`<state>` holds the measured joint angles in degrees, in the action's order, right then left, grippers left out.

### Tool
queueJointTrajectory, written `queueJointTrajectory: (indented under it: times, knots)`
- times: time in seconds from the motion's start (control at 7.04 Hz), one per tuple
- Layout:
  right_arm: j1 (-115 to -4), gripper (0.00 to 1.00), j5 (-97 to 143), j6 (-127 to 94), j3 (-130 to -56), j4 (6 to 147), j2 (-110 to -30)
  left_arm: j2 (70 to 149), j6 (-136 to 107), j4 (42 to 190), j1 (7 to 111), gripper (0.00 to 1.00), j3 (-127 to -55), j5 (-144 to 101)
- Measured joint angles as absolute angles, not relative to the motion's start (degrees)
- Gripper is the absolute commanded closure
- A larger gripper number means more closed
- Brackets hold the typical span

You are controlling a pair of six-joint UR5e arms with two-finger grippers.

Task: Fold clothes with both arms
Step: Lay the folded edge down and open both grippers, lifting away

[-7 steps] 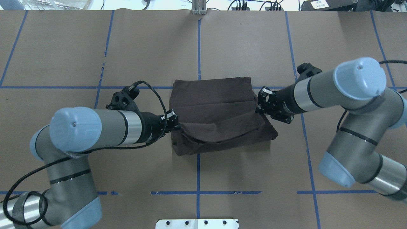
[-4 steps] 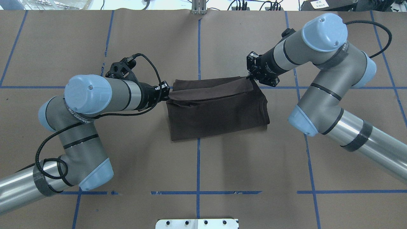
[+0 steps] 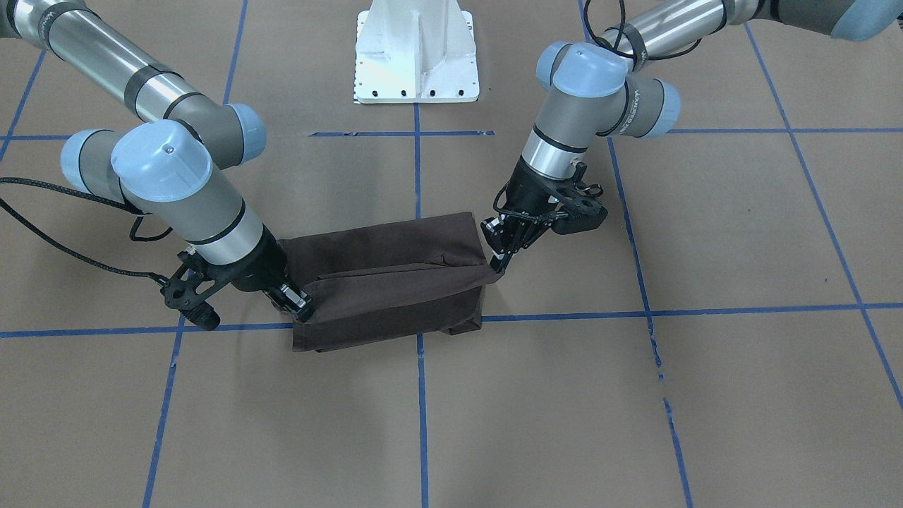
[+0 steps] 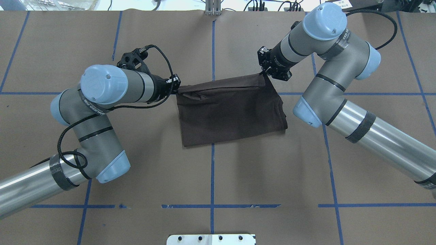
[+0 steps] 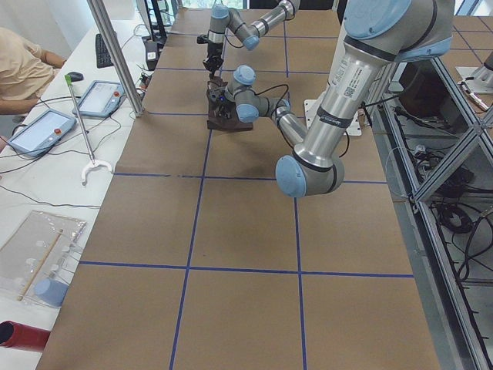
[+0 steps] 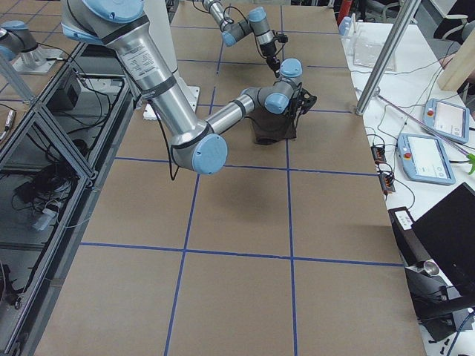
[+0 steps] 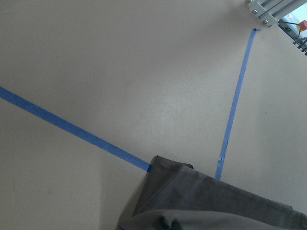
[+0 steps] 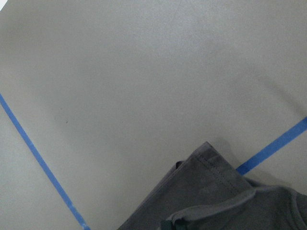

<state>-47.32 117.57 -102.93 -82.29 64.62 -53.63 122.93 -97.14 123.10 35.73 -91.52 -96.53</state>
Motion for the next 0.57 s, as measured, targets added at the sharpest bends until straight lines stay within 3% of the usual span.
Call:
queueJointTrajectory:
  times: [0.43,0.57]
  knots:
    - [-48.7,1.0,120.4,-101.3,-83.6,64.5,-54.7,127.4,-97.0,124.7,37.4,1.0,-88.2,-96.8]
    - [-48.6,0.85,121.0,-101.1,-84.0,64.5,-55.4,127.6,-97.0,124.8,37.4,0.99,-87.6,-96.8]
